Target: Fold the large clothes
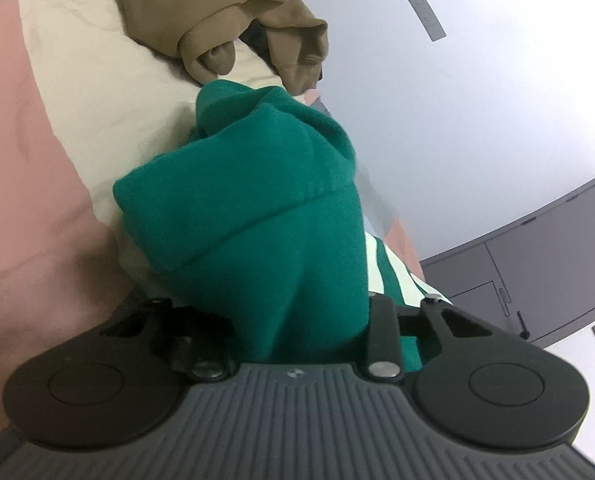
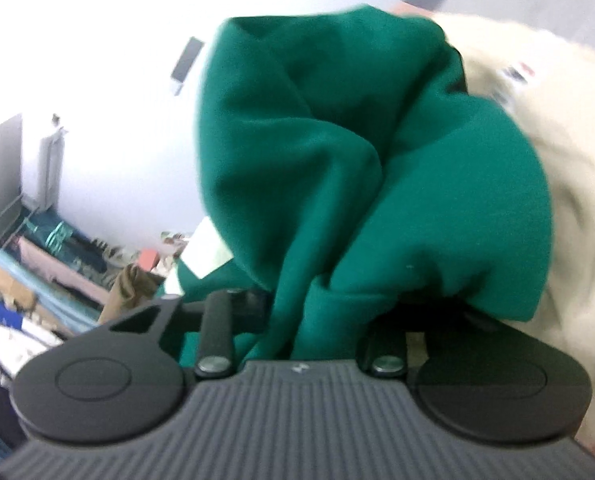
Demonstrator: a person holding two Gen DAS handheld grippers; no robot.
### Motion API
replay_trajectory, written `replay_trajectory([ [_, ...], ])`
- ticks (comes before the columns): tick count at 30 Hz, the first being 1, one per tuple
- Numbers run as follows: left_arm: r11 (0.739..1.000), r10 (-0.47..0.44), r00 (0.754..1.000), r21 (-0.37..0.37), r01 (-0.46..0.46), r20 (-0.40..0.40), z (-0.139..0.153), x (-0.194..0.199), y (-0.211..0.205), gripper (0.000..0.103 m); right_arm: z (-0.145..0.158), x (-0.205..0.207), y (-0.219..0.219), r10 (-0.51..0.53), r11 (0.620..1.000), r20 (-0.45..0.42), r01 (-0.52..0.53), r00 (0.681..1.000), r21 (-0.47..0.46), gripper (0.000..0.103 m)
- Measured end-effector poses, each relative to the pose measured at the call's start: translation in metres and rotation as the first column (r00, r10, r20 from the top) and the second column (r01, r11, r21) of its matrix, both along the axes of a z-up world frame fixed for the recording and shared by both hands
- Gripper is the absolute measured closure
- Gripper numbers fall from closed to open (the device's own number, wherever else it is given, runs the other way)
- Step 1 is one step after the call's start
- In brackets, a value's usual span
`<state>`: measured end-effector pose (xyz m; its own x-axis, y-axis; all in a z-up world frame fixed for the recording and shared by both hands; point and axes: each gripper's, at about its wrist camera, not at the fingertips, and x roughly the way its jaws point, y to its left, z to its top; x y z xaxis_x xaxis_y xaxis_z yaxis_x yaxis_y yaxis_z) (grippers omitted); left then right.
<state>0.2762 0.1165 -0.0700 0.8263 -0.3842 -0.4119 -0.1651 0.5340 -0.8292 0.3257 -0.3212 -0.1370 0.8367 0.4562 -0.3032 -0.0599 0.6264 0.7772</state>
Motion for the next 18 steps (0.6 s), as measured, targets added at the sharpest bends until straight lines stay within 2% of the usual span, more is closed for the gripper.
replay_trajectory([
  [3, 1.0, -0.017, 1.0, -0.011, 0.017, 0.013, 0.006, -0.006, -0.005, 0.071, 0.018, -0.006, -0.003, 0.037, 0.998, 0.04, -0.035, 0.999, -0.058, 0.079],
  [9, 0.996, -0.081, 0.996, -0.022, 0.082, 0.038, 0.025, -0.024, -0.031, 0.073, 0.052, -0.012, -0.024, 0.085, 0.988, 0.111, -0.069, 0.99, -0.141, 0.082],
  [14, 0.984, -0.178, 0.982, -0.016, 0.18, 0.068, 0.043, -0.028, -0.078, 0.073, 0.068, -0.034, -0.062, 0.062, 0.983, 0.149, -0.035, 0.987, -0.179, 0.083],
  [18, 0.964, -0.259, 0.962, -0.037, 0.263, 0.09, 0.057, -0.022, -0.134, 0.073, 0.084, -0.055, -0.097, 0.004, 0.979, 0.175, 0.032, 0.985, -0.203, 0.083],
])
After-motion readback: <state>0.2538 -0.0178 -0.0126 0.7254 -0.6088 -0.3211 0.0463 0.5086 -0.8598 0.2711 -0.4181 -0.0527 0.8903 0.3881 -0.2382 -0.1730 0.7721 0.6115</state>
